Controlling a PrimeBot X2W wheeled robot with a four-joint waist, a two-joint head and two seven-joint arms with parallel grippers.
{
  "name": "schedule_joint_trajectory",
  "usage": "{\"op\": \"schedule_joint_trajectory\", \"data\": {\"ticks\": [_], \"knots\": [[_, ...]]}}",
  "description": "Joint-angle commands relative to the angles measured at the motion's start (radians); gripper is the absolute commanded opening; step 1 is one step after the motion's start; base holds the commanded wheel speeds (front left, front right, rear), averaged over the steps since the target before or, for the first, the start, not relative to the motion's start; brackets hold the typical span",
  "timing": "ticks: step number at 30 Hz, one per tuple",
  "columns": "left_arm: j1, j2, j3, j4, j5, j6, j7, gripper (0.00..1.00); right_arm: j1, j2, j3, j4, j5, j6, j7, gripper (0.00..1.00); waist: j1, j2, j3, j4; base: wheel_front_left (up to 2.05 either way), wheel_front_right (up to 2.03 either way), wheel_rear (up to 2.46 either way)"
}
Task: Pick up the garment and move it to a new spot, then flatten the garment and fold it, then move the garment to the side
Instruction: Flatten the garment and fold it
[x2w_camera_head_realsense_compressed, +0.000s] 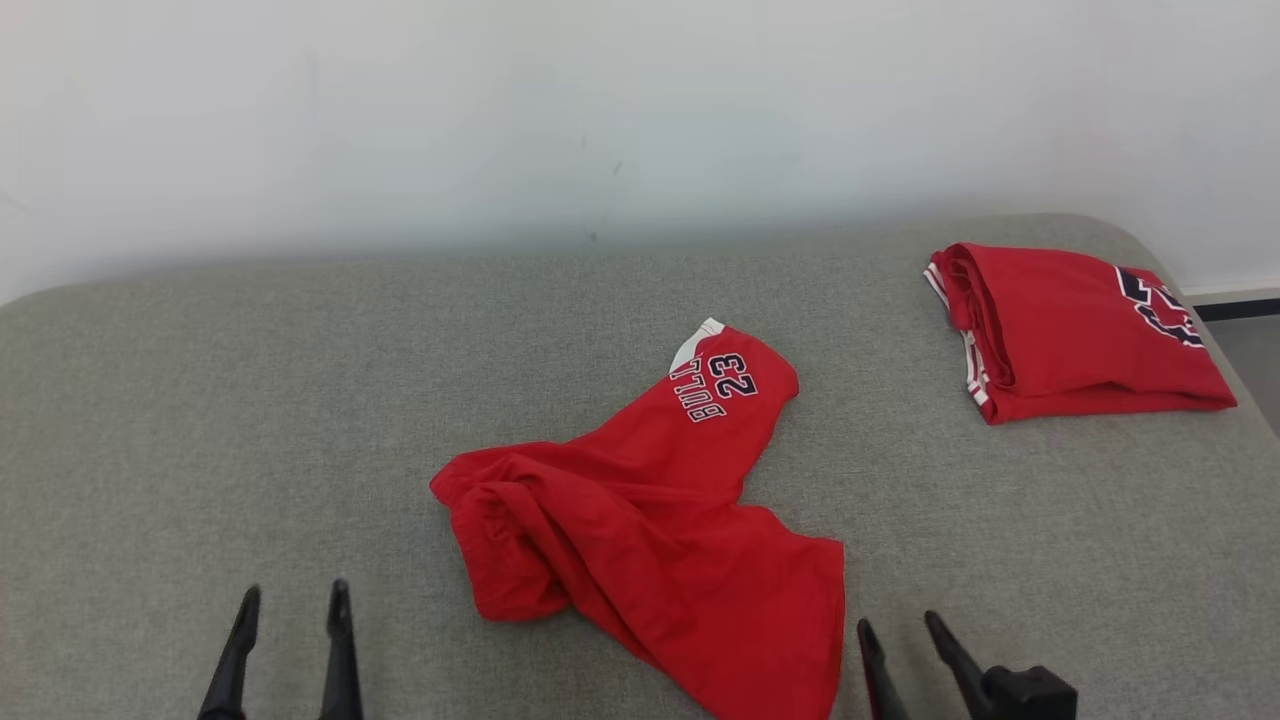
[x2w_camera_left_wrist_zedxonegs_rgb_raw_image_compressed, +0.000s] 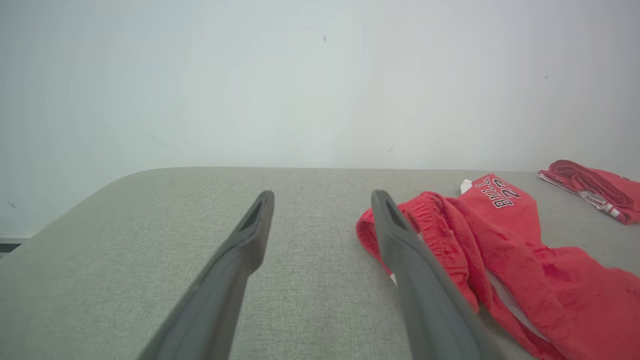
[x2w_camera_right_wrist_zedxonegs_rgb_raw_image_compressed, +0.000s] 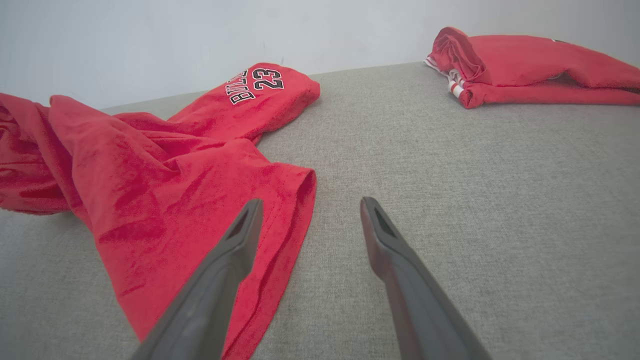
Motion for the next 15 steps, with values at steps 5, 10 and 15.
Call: {"op": "schedule_joint_trajectory", "data": {"ticks": [5,10,15], "knots": [[0.056,-0.027,0.06,0.016,0.025,-0.004,-0.003,1.0,0.002,0.001,0.056,0.055,0.019,-0.003,0.001,1.0,0.0001,0.0,0.005,0.007,0.0,0.0,0.0],[0.064,-0.032,0.075,0.049,0.036,-0.012,-0.003,1.0,-0.035,0.001,0.104,0.152,0.03,-0.003,0.001,1.0,0.0001,0.0,0.007,0.023,0.0,0.0,0.0],[0.051,-0.033,0.073,0.062,0.024,-0.016,-0.003,1.0,-0.068,0.001,0.142,0.22,0.048,-0.003,0.001,1.0,0.0001,0.0,0.007,0.039,0.0,0.0,0.0]]}}
